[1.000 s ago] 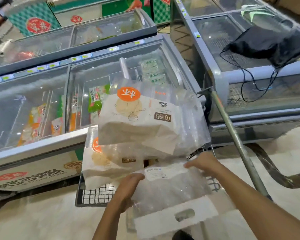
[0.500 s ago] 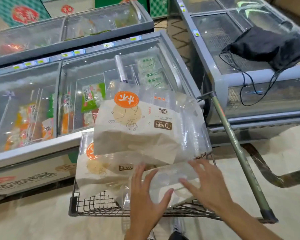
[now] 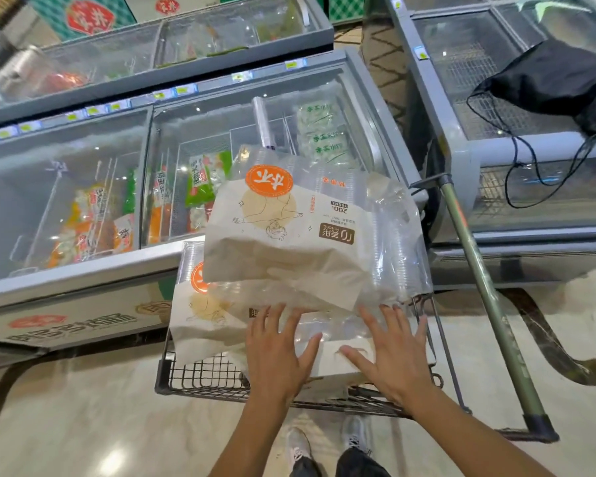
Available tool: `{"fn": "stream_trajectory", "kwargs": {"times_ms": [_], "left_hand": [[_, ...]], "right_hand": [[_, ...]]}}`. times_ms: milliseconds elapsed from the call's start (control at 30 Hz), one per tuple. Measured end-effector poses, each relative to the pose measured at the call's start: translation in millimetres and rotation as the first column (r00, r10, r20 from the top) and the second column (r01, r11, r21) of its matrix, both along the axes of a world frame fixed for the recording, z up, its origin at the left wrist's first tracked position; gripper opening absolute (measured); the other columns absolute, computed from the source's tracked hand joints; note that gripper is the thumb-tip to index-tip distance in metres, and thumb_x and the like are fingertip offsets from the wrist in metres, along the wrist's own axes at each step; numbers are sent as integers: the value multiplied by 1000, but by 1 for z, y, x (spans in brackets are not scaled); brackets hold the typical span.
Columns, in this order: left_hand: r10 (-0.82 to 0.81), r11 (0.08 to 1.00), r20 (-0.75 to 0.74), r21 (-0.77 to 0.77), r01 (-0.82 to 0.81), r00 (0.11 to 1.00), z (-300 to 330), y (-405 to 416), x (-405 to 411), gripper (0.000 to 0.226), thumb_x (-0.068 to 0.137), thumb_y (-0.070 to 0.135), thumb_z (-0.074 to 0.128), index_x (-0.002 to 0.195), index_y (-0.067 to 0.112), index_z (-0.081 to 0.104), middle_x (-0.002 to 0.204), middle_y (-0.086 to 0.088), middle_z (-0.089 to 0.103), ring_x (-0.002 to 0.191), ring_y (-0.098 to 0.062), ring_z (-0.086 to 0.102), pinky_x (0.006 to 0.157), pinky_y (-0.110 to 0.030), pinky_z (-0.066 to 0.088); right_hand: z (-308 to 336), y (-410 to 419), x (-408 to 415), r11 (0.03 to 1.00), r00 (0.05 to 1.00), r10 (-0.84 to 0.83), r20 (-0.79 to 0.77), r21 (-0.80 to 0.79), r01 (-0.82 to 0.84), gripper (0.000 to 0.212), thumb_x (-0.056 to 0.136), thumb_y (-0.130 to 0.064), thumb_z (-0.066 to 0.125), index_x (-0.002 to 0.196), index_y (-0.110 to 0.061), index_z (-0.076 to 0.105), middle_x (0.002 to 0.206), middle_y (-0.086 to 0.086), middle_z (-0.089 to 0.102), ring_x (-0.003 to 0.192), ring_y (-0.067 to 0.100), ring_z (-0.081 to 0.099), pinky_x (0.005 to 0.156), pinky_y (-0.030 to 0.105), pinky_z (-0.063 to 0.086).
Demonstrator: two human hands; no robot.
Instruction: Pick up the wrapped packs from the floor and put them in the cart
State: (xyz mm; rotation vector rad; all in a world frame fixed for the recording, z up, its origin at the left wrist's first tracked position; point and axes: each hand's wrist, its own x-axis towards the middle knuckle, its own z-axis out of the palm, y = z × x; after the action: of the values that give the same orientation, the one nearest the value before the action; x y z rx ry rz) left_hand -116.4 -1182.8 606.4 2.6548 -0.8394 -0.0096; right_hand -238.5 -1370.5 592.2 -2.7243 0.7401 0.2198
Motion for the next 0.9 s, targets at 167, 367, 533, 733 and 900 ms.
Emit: {"fn": "stream_trajectory", "kwargs": {"times_ms": [167,367,533,733,900], "left_hand": [[115,991,-48,-68,-118,992,10,26,-21,57,92,64,57,138,30,60,144,-2,54,139,-29,44,105,-52,44],[201,969,-38,-143,-204,979,25,57,-35,64,89,67,58,136,24,62,145,-5,55,136,-30,47,106,-55,45],[263,944,17,-213,-253,965,38,102,-39,65,89,70,57,138,26,60,148,-3,53,142,-28,43,109,-54,41],[428,887,58,-218,-407,902,43,228,-53,67,87,68,58,140,25,60,150,-5,52,143,-31,42,111,-57,39],[594,797,98,-209,-567,799,43,362,-83,66,85,67,61,136,25,62,146,-4,55,139,-33,46,106,-60,42]], "right_hand": [[14,11,1,999,999,28,20,-21,-28,90,84,-91,21,147,-32,47,146,13,51,144,36,38,117,71,10],[40,42,7,995,987,34,157,-98,-18,87,86,-87,30,134,-21,59,132,13,57,131,35,48,114,68,21],[57,88,20,994,946,32,323,-109,4,79,87,-79,40,134,-18,57,131,15,56,128,35,51,114,66,24],[82,186,45,977,871,196,451,-169,-132,71,85,-70,53,131,-17,58,130,17,55,124,37,52,112,63,27],[91,306,64,926,794,378,476,-185,-330,74,86,-72,51,130,-13,62,127,18,56,119,38,53,108,60,31]]}}
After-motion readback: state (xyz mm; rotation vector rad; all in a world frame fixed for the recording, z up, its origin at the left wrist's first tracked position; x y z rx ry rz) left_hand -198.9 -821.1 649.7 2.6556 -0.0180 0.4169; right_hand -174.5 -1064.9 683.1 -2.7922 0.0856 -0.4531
